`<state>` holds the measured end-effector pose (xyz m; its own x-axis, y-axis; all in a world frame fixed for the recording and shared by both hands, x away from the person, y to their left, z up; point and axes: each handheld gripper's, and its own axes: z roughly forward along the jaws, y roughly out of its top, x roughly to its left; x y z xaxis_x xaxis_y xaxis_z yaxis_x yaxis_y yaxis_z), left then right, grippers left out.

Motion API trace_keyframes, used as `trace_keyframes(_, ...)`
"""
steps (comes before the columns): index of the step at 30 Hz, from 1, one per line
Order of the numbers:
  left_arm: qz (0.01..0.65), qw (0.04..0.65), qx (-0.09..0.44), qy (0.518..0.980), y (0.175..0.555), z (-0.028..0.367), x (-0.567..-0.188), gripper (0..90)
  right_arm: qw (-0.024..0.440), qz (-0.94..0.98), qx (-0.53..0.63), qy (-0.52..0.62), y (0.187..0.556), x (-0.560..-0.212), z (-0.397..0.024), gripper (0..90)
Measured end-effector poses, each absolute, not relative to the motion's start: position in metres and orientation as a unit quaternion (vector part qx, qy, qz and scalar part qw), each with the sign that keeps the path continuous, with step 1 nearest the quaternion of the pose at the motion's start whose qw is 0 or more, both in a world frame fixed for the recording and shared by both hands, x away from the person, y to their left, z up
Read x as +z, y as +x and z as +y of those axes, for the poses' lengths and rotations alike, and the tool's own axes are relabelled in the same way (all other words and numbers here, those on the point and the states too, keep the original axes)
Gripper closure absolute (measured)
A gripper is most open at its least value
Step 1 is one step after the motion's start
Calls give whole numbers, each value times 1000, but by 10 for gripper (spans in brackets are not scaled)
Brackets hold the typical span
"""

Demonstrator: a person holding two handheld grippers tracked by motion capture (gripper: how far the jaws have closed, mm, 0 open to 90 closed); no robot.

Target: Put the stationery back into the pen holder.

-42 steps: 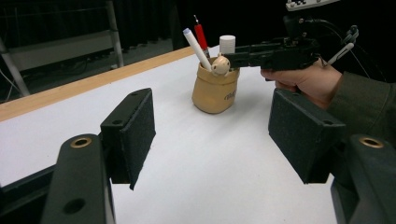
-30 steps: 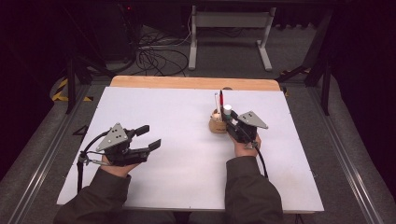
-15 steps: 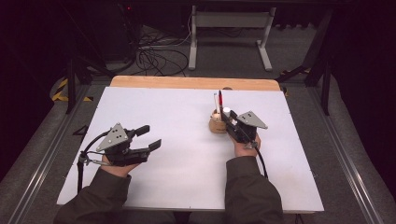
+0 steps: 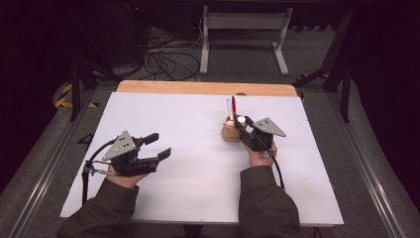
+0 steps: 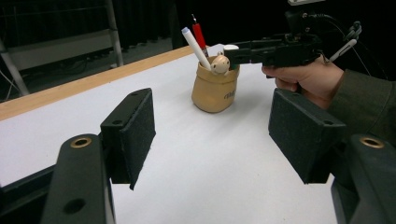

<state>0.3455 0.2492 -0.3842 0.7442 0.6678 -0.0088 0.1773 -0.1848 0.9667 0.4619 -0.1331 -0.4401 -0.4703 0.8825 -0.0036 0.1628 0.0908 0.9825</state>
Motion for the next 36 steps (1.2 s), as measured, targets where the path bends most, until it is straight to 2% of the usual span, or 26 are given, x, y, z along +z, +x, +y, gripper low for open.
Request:
trace_keyframes(15, 286, 572, 216, 738, 345, 250, -383, 323, 335, 661, 551, 383, 458, -433, -132, 527)
trace_keyframes(36, 287, 574, 216, 736, 345, 252, -382, 321, 316, 667, 565, 371, 450, -424, -131, 433)
